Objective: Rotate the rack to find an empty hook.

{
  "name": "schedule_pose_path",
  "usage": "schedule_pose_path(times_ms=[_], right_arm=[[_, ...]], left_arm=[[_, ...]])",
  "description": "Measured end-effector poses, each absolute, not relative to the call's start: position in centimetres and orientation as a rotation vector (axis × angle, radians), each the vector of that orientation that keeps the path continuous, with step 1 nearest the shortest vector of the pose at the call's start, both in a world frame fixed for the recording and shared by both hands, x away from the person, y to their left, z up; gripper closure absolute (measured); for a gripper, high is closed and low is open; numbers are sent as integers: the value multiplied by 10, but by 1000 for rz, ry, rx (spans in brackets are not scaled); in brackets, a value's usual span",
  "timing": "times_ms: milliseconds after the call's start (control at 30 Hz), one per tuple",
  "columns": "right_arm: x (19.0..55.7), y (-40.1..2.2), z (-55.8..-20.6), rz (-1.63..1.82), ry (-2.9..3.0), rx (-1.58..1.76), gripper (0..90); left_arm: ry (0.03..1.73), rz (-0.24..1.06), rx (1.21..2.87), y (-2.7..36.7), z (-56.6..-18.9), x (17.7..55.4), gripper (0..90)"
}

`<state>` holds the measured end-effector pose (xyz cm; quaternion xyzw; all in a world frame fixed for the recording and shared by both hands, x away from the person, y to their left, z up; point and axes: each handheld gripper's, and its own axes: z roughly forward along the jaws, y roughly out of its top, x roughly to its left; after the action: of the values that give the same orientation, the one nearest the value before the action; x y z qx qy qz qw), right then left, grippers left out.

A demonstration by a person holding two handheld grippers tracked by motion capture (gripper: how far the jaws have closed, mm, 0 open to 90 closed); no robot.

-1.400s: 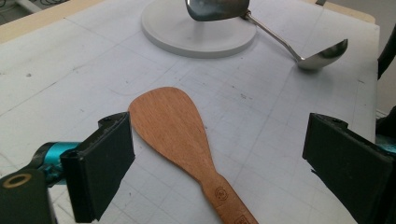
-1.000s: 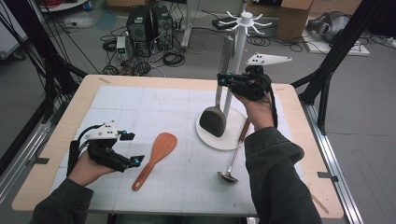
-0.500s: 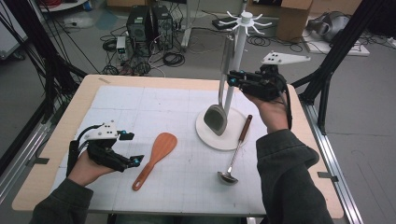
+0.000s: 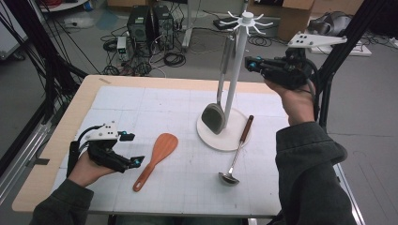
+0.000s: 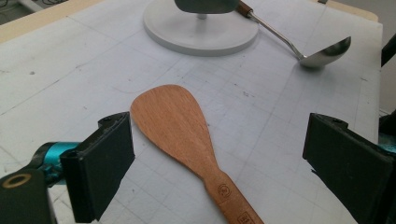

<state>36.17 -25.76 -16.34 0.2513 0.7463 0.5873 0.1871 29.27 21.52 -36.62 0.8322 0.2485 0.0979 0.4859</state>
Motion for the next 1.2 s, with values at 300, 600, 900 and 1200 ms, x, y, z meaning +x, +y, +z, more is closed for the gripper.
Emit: schedule_pose_path(times_ms=[300, 600, 900, 1200], right_arm=[[358, -260, -138, 1673, 2049, 698, 899], [357, -259, -121, 1668, 2012, 715, 900], [356, -249, -118, 1644, 2016, 715, 899], [353, -246, -118, 1630, 2025, 699, 899]], left_arm=[[609, 238, 2022, 216, -366, 292, 93], [611, 234, 2017, 216, -366, 292, 93], [613, 238, 2015, 217, -366, 292, 93], [612, 239, 2013, 217, -365, 291, 93]])
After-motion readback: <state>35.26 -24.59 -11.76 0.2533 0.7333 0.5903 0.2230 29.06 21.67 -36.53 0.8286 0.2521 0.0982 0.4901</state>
